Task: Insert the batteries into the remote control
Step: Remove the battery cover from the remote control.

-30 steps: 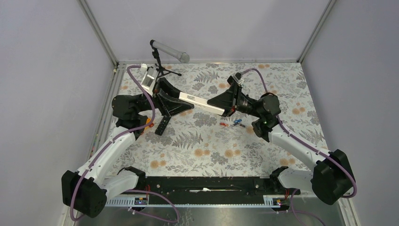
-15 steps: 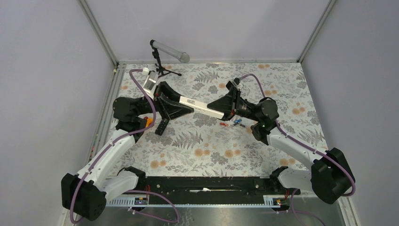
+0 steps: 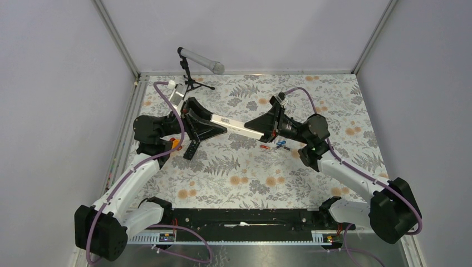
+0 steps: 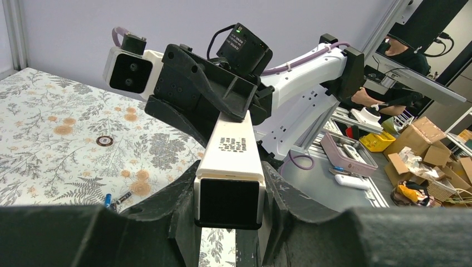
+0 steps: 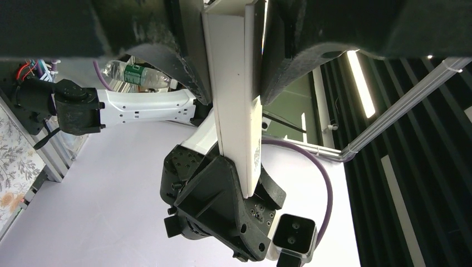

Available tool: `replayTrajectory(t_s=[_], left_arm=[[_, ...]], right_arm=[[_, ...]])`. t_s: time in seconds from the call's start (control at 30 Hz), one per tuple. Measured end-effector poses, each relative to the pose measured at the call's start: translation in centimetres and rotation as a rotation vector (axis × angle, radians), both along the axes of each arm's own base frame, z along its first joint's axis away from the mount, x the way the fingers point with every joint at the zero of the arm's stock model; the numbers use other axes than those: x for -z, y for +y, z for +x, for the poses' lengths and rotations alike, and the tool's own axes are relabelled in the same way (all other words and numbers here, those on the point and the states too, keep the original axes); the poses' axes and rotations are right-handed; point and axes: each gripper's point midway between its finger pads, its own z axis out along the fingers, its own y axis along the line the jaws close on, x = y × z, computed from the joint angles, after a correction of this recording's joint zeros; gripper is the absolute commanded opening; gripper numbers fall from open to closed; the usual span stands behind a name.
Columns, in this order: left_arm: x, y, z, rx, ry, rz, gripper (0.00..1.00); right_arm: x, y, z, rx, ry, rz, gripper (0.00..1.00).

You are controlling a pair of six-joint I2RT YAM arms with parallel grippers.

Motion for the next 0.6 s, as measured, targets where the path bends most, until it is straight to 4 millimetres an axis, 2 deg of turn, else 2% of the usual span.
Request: replayTrajectory(t_s=[0.13, 0.23, 0.33, 0.4, 0.6], left_arm=[[0.0, 0.0, 0.0, 0.0, 0.006, -0.001, 0.0], [0.1, 0.1, 0.1, -0.005, 0.012, -0.002, 0.0], [-0.9, 1.6, 1.6, -0.093, -0.025, -0.034, 0.0], [-1.3, 2.0, 1.8, -0.113, -0.042, -0.045, 0.0], [-1.1, 2.1, 1.4, -0.12, -0.085, -0.023, 0.0]], right_arm=[[0.0, -0.1, 0.1, 0.006, -0.003, 0.002, 0.44], [0.3, -0.2, 0.0, 0.005, -0.006, 0.004, 0.59], [0.9, -1.2, 0.8, 0.038, -0.007, -0.005, 0.74], [1.1, -1.4, 1.0, 0.052, -0.015, -0.015, 0.82], [2.2, -1.7, 0.7, 0.077, -0.052, -0.096, 0.9]])
